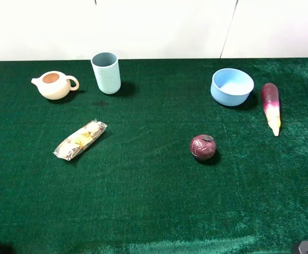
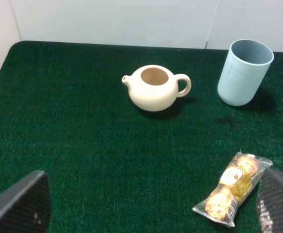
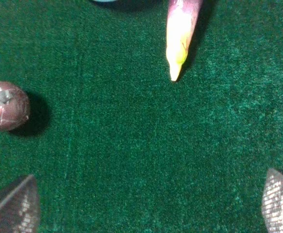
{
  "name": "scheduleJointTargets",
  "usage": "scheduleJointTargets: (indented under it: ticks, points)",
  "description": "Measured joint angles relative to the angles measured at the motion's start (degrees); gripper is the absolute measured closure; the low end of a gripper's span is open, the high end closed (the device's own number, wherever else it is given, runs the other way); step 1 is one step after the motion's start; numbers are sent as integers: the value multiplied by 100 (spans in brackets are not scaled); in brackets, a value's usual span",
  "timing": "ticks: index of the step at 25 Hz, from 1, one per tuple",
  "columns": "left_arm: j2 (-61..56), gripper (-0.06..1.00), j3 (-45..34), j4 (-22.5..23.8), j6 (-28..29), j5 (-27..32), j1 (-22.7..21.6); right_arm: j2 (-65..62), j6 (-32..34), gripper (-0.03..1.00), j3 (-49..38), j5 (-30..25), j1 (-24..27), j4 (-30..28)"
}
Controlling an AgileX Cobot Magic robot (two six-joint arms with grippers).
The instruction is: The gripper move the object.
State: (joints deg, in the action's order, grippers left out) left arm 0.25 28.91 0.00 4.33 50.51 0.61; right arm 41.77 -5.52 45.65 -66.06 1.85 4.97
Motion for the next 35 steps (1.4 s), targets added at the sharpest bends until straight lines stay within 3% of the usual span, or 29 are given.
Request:
scheduleJointTargets:
  ticks: [8, 16, 35]
  points:
    - [0, 10, 0, 0, 0, 0, 0, -1979, -40, 27, -875, -75, 0, 91]
    - [0, 10, 0, 0, 0, 0, 0, -3460, -189, 27, -1610, 530, 0, 323]
    - [0, 10, 0, 0, 0, 0, 0, -4214, -189, 27, -1692, 736, 0, 350]
